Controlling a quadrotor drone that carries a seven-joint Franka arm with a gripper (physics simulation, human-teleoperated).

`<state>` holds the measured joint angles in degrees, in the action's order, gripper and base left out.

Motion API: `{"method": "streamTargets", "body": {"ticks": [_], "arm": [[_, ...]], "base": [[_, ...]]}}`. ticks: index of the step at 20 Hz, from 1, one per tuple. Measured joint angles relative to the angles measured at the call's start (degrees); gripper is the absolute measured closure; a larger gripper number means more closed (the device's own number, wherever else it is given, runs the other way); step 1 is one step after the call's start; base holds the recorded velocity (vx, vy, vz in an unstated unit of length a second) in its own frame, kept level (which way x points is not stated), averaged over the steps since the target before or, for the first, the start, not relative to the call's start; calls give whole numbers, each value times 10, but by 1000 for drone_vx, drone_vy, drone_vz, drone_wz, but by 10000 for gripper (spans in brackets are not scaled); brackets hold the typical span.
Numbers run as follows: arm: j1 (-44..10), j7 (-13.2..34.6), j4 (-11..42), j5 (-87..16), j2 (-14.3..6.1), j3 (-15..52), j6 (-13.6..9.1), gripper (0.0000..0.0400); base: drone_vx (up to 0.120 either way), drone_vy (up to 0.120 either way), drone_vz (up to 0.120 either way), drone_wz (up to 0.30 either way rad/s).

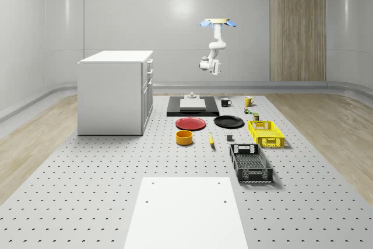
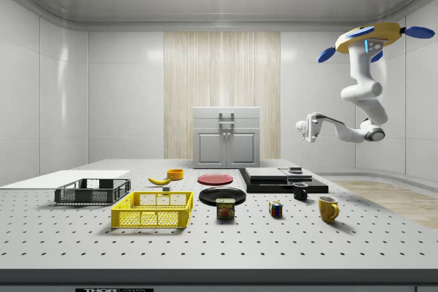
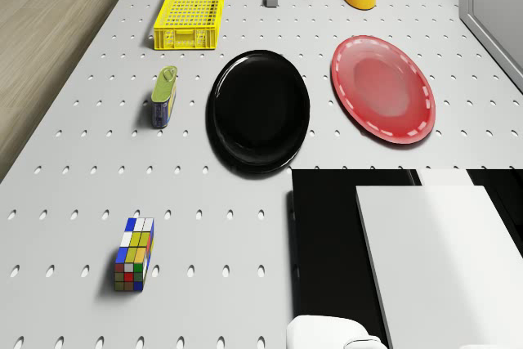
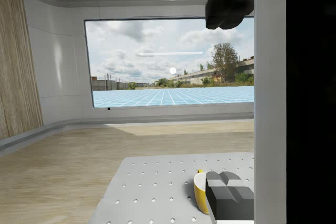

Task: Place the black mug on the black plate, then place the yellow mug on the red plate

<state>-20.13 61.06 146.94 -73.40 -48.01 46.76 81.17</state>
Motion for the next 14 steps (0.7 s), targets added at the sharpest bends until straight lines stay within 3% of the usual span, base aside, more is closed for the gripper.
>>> {"method": "streamTargets", "body": {"ticks": [3,6,10,14], "arm": [[-88,77,93,-169,-24,85,-29,0],[-180,146,146,-283,-46,145,-70,0],[-275,210,177,-361,-73,195,-114,0],[-332,247,186,-392,-95,223,-137,0]], "base": [[0,0,-120,0],[0,0,-120,0],[0,0,-120,0],[0,0,-120,0]]}}
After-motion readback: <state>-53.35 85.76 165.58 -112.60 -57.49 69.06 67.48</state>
